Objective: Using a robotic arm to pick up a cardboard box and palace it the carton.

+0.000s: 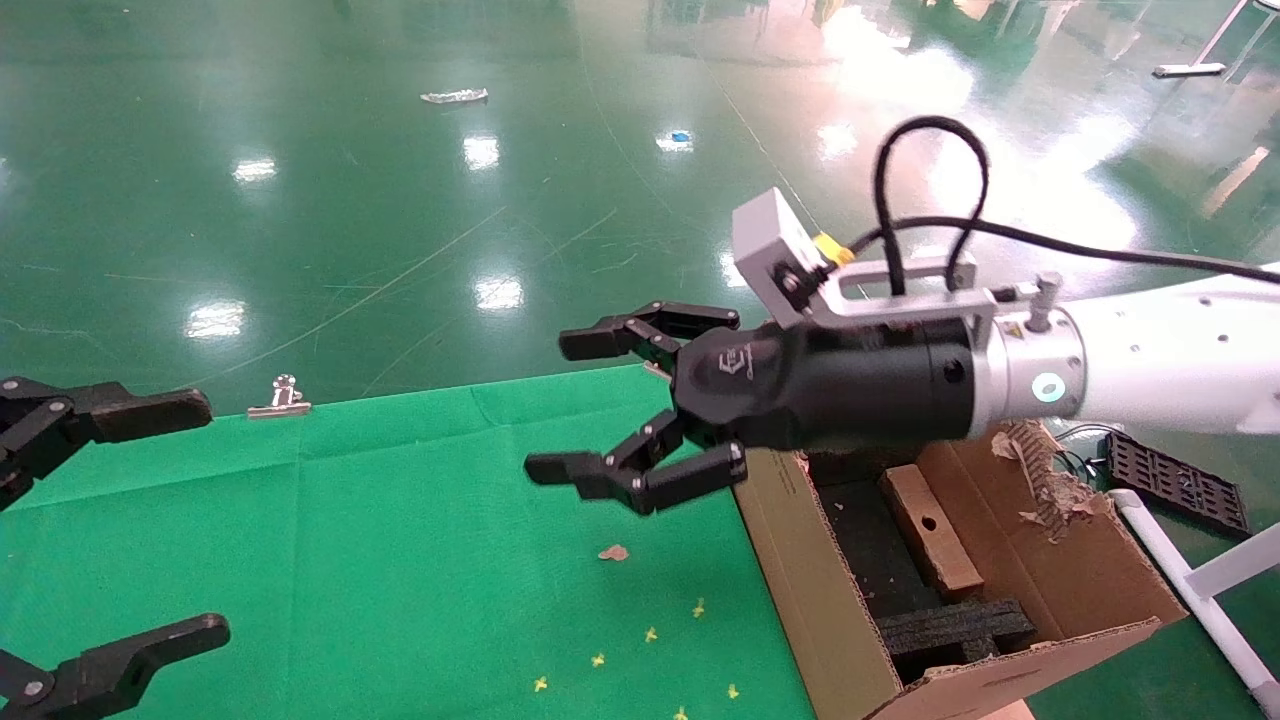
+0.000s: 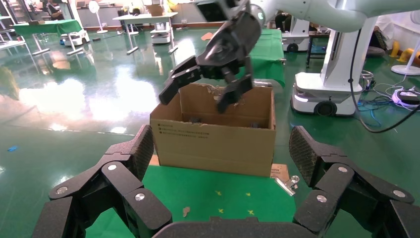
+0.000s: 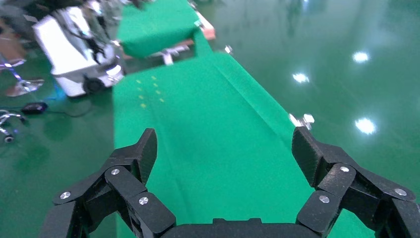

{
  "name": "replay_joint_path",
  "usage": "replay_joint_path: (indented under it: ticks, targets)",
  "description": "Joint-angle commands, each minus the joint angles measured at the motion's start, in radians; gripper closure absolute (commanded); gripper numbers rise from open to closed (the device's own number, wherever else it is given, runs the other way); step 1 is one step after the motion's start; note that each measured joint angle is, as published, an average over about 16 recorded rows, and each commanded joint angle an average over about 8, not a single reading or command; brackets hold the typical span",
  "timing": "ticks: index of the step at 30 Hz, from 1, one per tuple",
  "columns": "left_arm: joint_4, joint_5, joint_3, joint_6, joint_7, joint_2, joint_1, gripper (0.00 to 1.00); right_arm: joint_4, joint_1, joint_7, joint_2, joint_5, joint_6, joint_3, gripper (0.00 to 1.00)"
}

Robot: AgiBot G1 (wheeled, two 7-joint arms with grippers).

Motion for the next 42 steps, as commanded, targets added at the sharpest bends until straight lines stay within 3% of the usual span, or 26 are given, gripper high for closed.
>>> replay_joint_path:
  ticks: [1,16,42]
  targets:
    - [0.0,0.0,0.0,0.0,0.0,0.0,0.0,0.0,0.029,-0.042,-0.021,0.003,0.02,-0.009,0.045,0.0]
    - [0.0,-0.001,0.001,-0.001,0.0,0.0,0.0,0.0,0.212,-0.309,-0.149,0.023,0.145,-0.066,0.328,0.0]
    - [0.0,-0.001,0.001,-0.001,0.0,0.0,0.0,0.0,0.197,-0.284,-0.141,0.022,0.135,-0.062,0.302,0.0]
